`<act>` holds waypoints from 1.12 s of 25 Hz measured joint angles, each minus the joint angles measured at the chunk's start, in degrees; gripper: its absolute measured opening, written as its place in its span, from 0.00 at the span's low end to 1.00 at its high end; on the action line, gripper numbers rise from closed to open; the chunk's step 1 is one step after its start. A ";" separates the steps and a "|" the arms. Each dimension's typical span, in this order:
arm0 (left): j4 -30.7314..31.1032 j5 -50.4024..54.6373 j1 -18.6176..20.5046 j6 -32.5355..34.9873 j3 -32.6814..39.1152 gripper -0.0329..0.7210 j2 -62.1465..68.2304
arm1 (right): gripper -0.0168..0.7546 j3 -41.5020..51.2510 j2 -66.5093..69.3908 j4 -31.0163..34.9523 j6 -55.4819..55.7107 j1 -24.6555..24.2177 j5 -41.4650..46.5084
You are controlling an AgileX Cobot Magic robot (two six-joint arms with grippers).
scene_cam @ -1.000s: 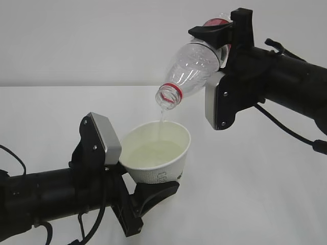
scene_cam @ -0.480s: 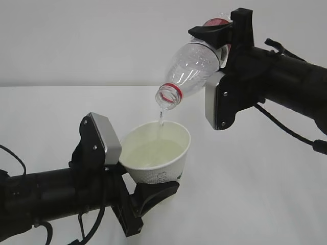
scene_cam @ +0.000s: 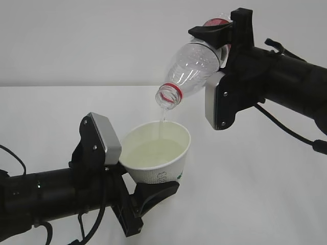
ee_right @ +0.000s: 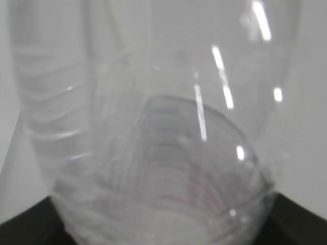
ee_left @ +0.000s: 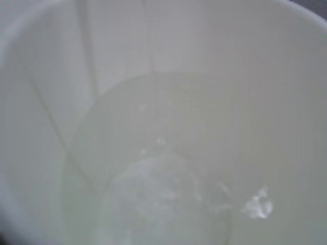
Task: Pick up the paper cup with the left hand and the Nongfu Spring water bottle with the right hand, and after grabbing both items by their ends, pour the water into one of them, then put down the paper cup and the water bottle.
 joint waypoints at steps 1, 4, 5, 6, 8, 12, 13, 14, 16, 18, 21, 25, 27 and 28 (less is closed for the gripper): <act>0.00 0.00 0.00 0.00 0.00 0.70 0.00 | 0.69 0.00 0.00 0.00 0.00 0.00 0.00; 0.00 0.00 0.00 0.00 0.00 0.70 0.00 | 0.69 0.00 0.00 0.00 0.00 0.00 0.00; 0.00 0.00 0.00 0.00 0.00 0.70 0.00 | 0.69 0.00 0.00 0.00 0.00 0.00 0.00; 0.00 0.00 0.00 0.00 0.00 0.70 0.00 | 0.69 0.00 0.00 0.00 0.26 0.00 0.00; 0.00 0.00 0.00 0.00 0.00 0.70 0.00 | 0.69 0.00 0.00 0.00 2.03 0.00 0.00; 0.00 -0.34 0.00 0.00 0.00 0.70 0.00 | 0.69 0.00 0.00 0.00 5.79 0.00 0.00; 0.00 -0.37 0.00 0.00 0.00 0.70 0.00 | 0.69 0.00 0.00 0.00 6.40 0.00 0.00; 0.00 -0.37 0.00 0.00 0.00 0.70 0.00 | 0.69 0.00 0.00 0.00 6.84 0.00 0.00; 0.00 -0.46 0.00 0.00 0.00 0.70 0.00 | 0.69 0.00 0.00 0.00 7.67 0.00 0.00; 0.00 -0.46 0.00 0.00 0.00 0.70 0.00 | 0.69 0.00 0.00 0.00 9.21 0.00 0.00; 0.00 -0.46 0.00 0.00 0.00 0.70 0.00 | 0.69 0.00 0.00 0.00 11.98 0.00 0.00; 0.00 -0.46 0.00 0.00 0.00 0.70 0.00 | 0.69 0.00 0.00 0.29 13.36 0.00 0.00; -0.11 -0.46 0.00 0.00 0.00 0.70 0.00 | 0.69 0.00 0.00 0.45 14.27 0.00 0.00; -0.11 -0.49 0.00 0.00 0.00 0.70 0.00 | 0.69 0.00 0.00 0.44 15.74 0.00 0.00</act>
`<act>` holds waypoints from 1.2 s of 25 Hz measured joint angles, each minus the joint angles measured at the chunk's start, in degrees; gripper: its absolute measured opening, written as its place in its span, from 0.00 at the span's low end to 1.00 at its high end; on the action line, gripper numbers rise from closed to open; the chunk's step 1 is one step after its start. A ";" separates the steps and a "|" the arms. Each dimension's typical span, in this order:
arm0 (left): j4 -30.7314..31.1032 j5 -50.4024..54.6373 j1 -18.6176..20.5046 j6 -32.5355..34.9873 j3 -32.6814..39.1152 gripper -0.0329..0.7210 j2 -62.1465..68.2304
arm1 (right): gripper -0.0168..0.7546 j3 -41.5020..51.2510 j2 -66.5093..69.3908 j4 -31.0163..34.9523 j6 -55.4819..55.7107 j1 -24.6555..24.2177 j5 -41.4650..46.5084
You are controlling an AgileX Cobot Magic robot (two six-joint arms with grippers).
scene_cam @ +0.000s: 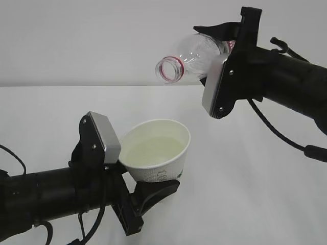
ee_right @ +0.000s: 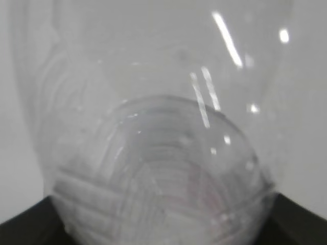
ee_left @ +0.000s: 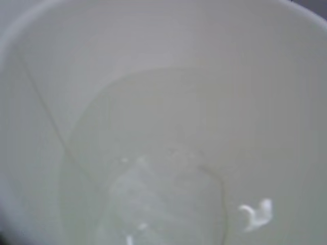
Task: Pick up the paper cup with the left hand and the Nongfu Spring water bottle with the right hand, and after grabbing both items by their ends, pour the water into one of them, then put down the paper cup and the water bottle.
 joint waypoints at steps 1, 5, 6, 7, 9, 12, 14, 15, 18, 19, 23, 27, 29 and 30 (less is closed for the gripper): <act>-0.10 0.00 0.00 0.00 0.00 0.70 0.00 | 0.69 0.00 0.00 0.04 1.41 0.00 0.00; -0.22 0.00 0.00 0.00 0.00 0.70 0.00 | 0.69 0.00 0.00 0.04 4.60 0.00 0.00; -0.32 0.00 0.00 0.00 0.00 0.70 0.00 | 0.69 0.00 0.00 0.04 4.84 0.00 0.00; -0.32 0.00 0.00 0.00 0.00 0.70 0.00 | 0.69 0.00 0.00 0.04 5.12 0.00 0.00; -0.32 -0.10 0.00 0.00 0.00 0.70 0.00 | 0.69 0.00 0.00 0.04 6.01 0.00 0.00; -0.50 -0.10 0.00 0.00 0.00 0.70 0.00 | 0.69 0.00 0.00 0.04 8.91 0.00 0.00; -1.17 -0.10 0.00 0.00 0.00 0.70 0.00 | 0.69 0.00 0.00 0.04 11.04 0.00 0.00; -1.31 -0.10 0.00 0.00 0.00 0.70 0.00 | 0.69 0.00 0.00 0.04 11.75 0.00 0.00; -1.53 -0.10 0.00 0.00 0.00 0.70 0.00 | 0.69 0.00 0.00 0.04 13.53 0.00 0.00; -1.53 -0.10 0.00 0.00 0.00 0.70 0.00 | 0.69 0.00 0.00 0.04 14.18 0.00 0.00; -1.66 -0.10 0.00 0.00 0.00 0.70 0.00 | 0.69 0.00 0.00 0.94 18.67 0.00 0.00; -1.70 -0.10 0.00 0.00 0.00 0.70 0.00 | 0.69 0.00 0.00 2.45 21.86 0.00 0.00; -1.80 -0.10 0.00 0.00 0.00 0.70 0.00 | 0.69 0.00 0.00 3.35 22.59 0.00 0.00; -1.80 -0.10 0.00 0.00 0.00 0.70 0.00 | 0.69 0.00 0.00 3.96 23.22 0.00 0.00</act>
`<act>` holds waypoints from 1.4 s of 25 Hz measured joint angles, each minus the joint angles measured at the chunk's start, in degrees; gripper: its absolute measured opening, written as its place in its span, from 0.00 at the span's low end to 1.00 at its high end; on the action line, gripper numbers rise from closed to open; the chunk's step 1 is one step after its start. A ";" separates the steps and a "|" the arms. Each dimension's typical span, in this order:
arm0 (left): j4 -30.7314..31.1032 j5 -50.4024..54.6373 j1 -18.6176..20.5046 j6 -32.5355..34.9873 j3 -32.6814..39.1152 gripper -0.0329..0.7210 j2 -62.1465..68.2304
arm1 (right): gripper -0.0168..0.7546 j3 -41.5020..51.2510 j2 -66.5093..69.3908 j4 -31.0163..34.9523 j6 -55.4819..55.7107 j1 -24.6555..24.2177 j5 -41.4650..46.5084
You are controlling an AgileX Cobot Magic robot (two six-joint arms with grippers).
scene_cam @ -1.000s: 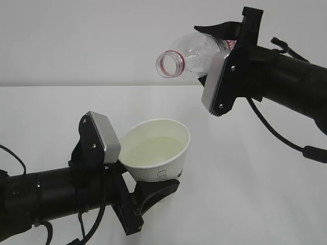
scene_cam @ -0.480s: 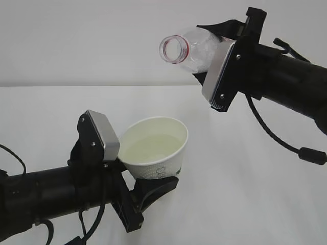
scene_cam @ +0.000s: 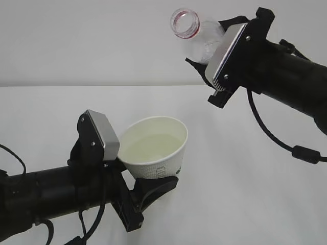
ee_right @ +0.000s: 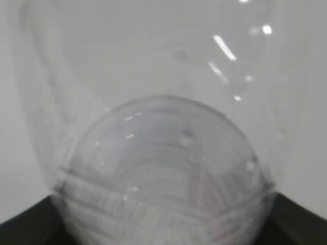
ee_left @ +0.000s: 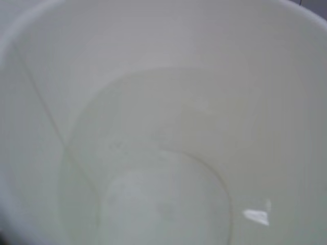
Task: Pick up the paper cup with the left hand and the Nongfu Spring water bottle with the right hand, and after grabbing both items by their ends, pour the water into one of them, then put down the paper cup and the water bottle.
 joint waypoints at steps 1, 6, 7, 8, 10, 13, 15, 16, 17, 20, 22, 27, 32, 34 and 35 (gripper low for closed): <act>0.00 0.00 0.00 0.00 0.00 0.70 0.00 | 0.69 0.00 0.00 0.59 0.76 0.00 0.00; 0.00 0.00 0.00 0.00 0.00 0.70 0.00 | 0.69 0.00 0.00 3.29 3.58 0.00 0.00; 0.00 0.00 0.00 0.00 0.00 0.70 0.00 | 0.69 0.00 0.00 3.40 4.29 0.00 0.00; 0.00 0.00 0.00 0.00 0.00 0.70 0.00 | 0.69 0.00 0.00 3.54 5.08 0.00 0.00; 0.00 0.00 0.00 0.00 0.00 0.70 0.00 | 0.69 0.00 0.00 3.77 6.42 0.00 0.00; 0.00 -0.11 0.00 0.00 0.00 0.70 0.00 | 0.69 0.00 0.00 3.89 8.56 0.00 0.00; 0.00 -0.11 0.00 0.00 0.00 0.70 0.00 | 0.69 0.00 0.00 3.89 9.57 0.00 0.00; 0.00 -0.11 0.00 0.00 0.00 0.70 0.00 | 0.69 0.00 0.00 4.00 10.01 0.00 0.00; 0.00 -0.22 0.00 0.00 0.00 0.70 0.00 | 0.69 0.00 0.00 4.00 10.40 0.00 0.00; 0.00 -0.22 0.00 0.00 0.00 0.70 0.00 | 0.69 0.00 0.00 4.00 12.54 0.00 0.00; 0.00 -0.22 0.00 0.00 0.00 0.70 0.00 | 0.69 0.00 0.00 4.00 14.19 0.00 0.00; 0.00 -0.44 0.00 0.00 0.00 0.70 0.00 | 0.69 0.00 0.00 4.00 17.30 0.00 0.09; 0.00 -1.00 0.00 0.00 0.00 0.70 0.00 | 0.69 0.00 0.00 4.00 19.45 0.00 0.09; 0.00 -1.00 0.00 0.00 0.00 0.70 0.00 | 0.69 0.00 0.00 4.00 20.64 0.00 0.09; 0.00 -1.00 0.00 0.00 0.00 0.70 0.00 | 0.69 0.00 0.00 4.00 21.28 0.00 0.09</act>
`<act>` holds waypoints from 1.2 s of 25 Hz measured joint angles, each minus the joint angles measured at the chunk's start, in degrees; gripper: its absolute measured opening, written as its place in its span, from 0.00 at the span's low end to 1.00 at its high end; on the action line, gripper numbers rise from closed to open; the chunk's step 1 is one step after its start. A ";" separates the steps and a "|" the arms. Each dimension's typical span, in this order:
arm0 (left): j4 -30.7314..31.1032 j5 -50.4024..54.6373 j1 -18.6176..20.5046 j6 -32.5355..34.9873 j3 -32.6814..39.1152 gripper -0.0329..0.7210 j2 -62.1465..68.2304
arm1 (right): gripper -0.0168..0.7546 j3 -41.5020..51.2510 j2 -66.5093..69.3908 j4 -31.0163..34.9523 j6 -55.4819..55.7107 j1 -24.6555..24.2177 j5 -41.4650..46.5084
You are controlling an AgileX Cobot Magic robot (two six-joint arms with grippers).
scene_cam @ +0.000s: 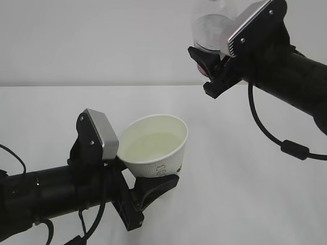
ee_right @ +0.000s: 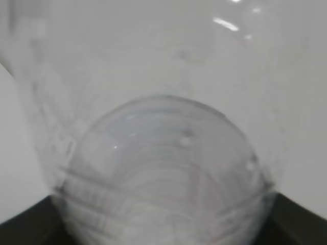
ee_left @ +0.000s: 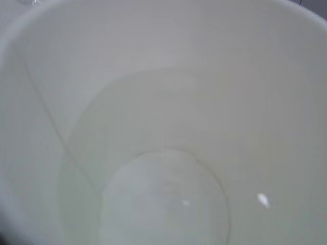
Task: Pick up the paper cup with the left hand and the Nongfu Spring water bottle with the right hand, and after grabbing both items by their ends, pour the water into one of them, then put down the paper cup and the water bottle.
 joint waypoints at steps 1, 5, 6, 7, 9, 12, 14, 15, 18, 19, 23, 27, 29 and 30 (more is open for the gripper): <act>0.00 0.00 0.00 0.00 0.00 0.70 0.00 | 0.69 0.00 0.00 0.00 0.66 0.00 0.00; 0.00 0.00 0.00 0.00 0.00 0.70 0.00 | 0.69 0.00 0.00 0.08 2.32 0.00 0.00; 0.00 0.00 0.00 0.00 0.00 0.70 0.00 | 0.69 0.00 0.00 0.08 2.57 0.00 0.00; 0.00 0.00 0.00 0.00 0.00 0.70 0.00 | 0.69 0.00 0.00 0.08 2.71 0.00 0.00; 0.00 -0.11 0.00 0.00 0.00 0.70 0.00 | 0.69 0.00 0.00 0.12 3.35 0.00 0.00; 0.00 -0.23 0.00 0.00 0.00 0.70 0.00 | 0.69 0.00 0.00 0.12 5.13 0.00 0.00; 0.00 -0.23 0.00 0.00 0.00 0.70 0.00 | 0.69 0.00 0.00 0.12 6.70 0.00 0.00; 0.00 -0.23 0.00 0.00 0.00 0.70 0.00 | 0.69 0.00 0.00 0.12 7.52 0.00 0.00; 0.00 -0.23 0.00 0.00 0.00 0.70 0.00 | 0.69 0.00 0.00 0.12 9.09 0.00 0.00; 0.00 -0.32 0.00 0.00 0.00 0.70 0.00 | 0.69 0.00 0.00 0.12 9.65 0.00 0.00; 0.00 -0.32 0.00 0.00 0.00 0.70 0.00 | 0.69 0.00 0.00 0.21 11.84 0.00 0.00; 0.00 -0.78 0.00 0.00 0.00 0.70 0.00 | 0.69 0.00 0.00 0.21 15.22 0.00 0.00; 0.00 -1.18 0.00 0.00 0.00 0.70 0.00 | 0.69 0.00 0.00 0.21 18.05 0.00 0.00; 0.00 -1.42 0.00 0.00 0.00 0.70 0.00 | 0.69 0.00 0.00 0.21 19.30 0.00 0.00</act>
